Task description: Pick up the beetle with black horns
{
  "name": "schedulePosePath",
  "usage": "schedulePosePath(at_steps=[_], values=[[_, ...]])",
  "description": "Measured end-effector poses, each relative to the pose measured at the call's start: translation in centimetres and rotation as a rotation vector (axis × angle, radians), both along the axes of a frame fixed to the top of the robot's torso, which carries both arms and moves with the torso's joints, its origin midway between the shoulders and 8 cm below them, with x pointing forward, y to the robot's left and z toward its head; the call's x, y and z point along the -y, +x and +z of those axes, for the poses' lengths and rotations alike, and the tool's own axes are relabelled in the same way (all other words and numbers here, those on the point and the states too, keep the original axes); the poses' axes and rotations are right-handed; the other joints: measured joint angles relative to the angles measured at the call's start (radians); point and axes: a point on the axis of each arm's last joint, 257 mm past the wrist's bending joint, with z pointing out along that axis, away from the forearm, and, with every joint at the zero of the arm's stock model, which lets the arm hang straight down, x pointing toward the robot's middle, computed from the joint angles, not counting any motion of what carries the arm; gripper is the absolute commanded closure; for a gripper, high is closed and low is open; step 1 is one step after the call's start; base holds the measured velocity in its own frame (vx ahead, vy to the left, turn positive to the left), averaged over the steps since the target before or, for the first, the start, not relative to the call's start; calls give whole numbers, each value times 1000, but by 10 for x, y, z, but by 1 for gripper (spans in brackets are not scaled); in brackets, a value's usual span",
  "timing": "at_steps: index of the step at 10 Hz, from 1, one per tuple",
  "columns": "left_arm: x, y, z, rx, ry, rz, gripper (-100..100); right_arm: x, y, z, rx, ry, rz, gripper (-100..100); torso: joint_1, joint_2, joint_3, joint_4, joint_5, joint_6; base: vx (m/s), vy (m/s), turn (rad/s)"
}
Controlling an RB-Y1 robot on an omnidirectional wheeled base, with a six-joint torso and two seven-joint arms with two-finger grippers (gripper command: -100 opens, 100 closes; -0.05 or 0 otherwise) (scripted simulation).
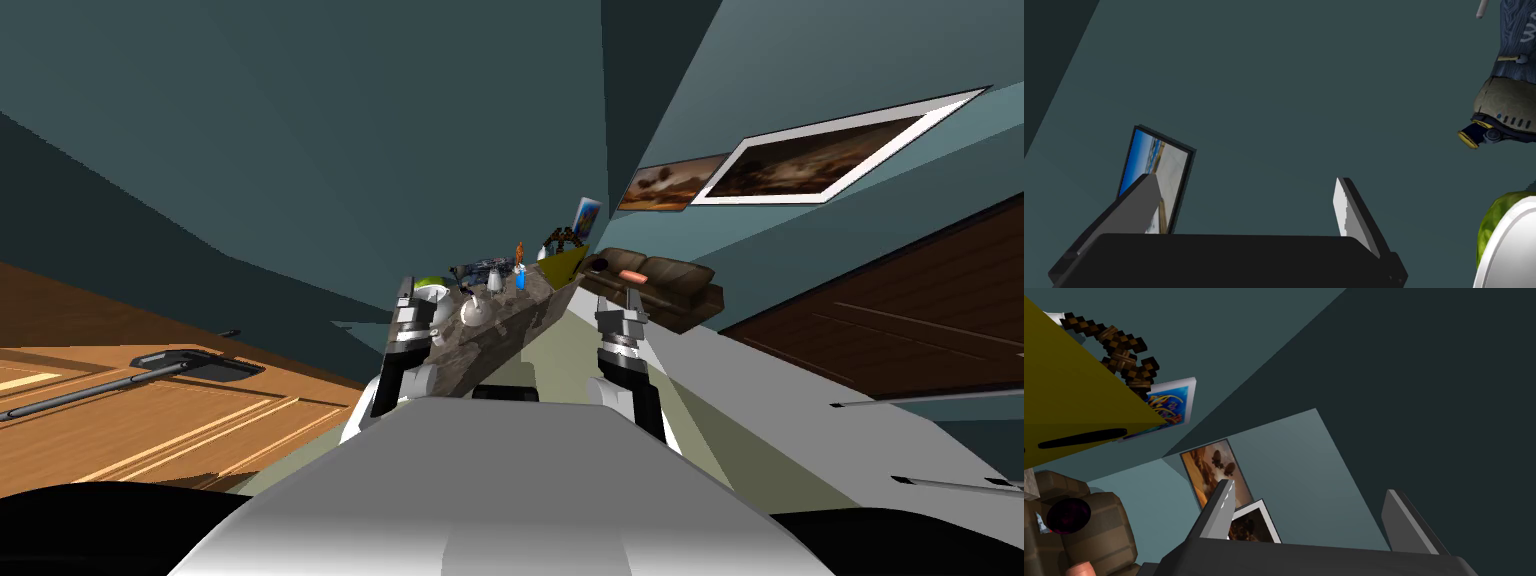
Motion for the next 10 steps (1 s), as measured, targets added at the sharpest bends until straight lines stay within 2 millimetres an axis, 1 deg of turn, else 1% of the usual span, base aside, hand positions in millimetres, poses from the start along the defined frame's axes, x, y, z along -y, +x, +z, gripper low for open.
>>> schedulePosePath(at_steps=[2,5,10], values=[[5,4,-2,-22,46,-27,-100,0,0,0,0,0,0,0,0,1,1,0,0,0,-31,-15,53],[13,19,-6,-79,105,-65,-100,0,0,0,0,0,0,0,-1,4,2,1,0,0,-60,-25,87],[18,41,-18,-171,119,-89,-100,0,0,0,0,0,0,0,-2,5,3,1,0,0,-77,-25,79]])
